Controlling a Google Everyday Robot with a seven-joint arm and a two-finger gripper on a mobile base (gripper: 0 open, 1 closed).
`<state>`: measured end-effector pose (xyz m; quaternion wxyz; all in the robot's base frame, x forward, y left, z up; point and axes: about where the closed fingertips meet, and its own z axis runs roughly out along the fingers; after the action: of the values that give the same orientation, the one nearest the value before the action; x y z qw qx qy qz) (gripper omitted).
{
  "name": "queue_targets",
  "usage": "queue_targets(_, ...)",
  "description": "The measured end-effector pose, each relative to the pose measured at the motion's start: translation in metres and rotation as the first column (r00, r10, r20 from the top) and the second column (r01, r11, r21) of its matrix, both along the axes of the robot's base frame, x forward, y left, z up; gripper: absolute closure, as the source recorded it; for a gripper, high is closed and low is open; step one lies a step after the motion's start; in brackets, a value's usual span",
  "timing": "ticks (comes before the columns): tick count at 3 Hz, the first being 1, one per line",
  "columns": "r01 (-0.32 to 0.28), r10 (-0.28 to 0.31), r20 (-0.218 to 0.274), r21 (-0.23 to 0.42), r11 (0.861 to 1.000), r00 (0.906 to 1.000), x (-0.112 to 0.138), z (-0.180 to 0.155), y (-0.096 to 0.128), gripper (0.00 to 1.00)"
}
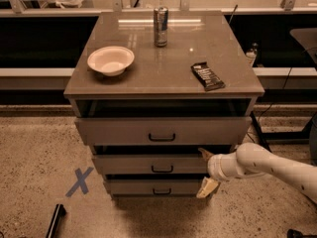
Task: Open middle drawer
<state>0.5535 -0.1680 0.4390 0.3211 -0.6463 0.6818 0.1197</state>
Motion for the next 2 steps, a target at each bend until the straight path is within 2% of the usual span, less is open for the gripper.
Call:
queue_targets(1, 0.007, -0.007, 0.005, -0.004, 1.000, 1.0000, 0.0163, -0.0057, -0.0093, 0.19)
queue_targets(2, -0.013, 0.013, 0.003, -0.040, 0.999, 0.9999, 0.0220, -0.0059, -0.0079, 0.34)
